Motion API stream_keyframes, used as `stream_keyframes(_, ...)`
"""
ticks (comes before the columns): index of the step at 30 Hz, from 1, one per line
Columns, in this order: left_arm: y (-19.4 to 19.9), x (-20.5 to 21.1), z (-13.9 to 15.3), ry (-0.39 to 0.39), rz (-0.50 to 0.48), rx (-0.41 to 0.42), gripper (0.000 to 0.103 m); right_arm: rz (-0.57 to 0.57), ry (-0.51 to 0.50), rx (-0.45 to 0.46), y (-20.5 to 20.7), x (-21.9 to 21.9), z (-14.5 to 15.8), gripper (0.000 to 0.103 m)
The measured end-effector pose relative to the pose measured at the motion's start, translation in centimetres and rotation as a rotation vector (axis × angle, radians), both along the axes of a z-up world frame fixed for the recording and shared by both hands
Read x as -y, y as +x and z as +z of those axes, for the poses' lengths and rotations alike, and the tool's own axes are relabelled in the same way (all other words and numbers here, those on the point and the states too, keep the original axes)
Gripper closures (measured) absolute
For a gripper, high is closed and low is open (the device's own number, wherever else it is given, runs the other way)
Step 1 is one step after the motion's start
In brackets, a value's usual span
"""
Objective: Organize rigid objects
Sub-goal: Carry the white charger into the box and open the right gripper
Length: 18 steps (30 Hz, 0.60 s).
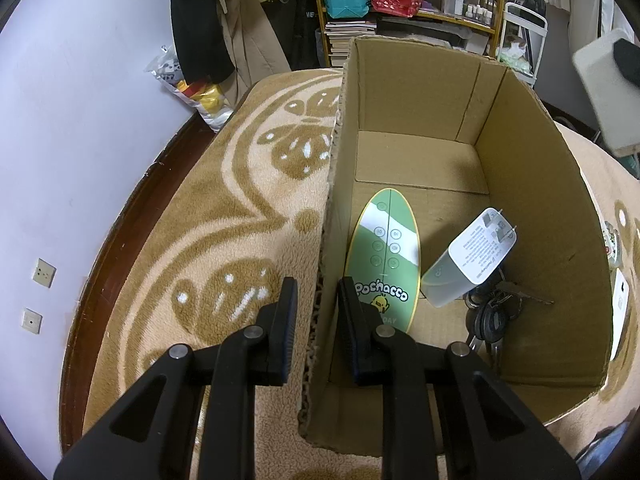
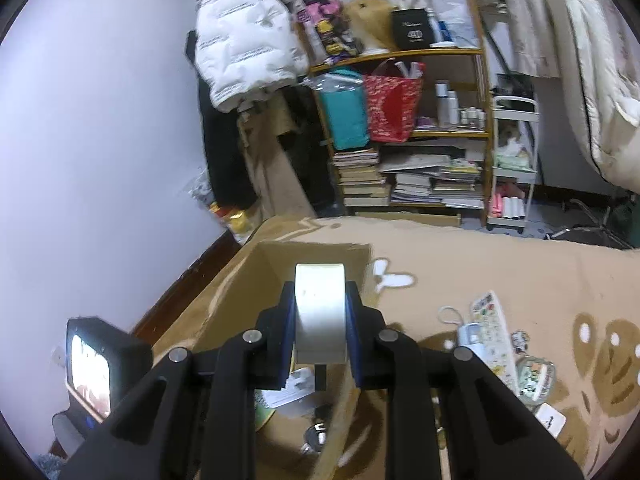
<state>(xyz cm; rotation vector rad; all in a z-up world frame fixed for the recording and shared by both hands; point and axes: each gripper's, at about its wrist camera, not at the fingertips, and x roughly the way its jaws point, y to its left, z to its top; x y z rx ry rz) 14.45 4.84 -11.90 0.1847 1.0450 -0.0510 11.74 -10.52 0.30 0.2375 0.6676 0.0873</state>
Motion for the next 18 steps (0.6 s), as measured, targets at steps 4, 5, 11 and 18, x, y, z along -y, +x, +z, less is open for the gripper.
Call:
stream_keyframes(4, 0.0, 0.0, 0.0, 0.002, 0.0, 0.0, 0.082, 0.042, -0.017, -0.037, 0.3, -1.5, -1.2, 0.079)
stream_keyframes(5, 0.0, 0.0, 0.0, 0.002, -0.001, 0.001, 0.082, 0.049, -0.027, -0.052, 0.4, -1.9, -1.6, 0.079)
stream_keyframes(11, 0.0, -0.1, 0.1, -0.007, 0.001, -0.003, 0.082, 0.06, -0.068, -0.119, 0.5, -2.5, -3.8, 0.079)
stream_keyframes(18, 0.1, -0.1, 0.0, -0.008, 0.001, -0.004, 0.082, 0.033, -0.044, -0.133, 0.2, -1.2, -4.2, 0.078)
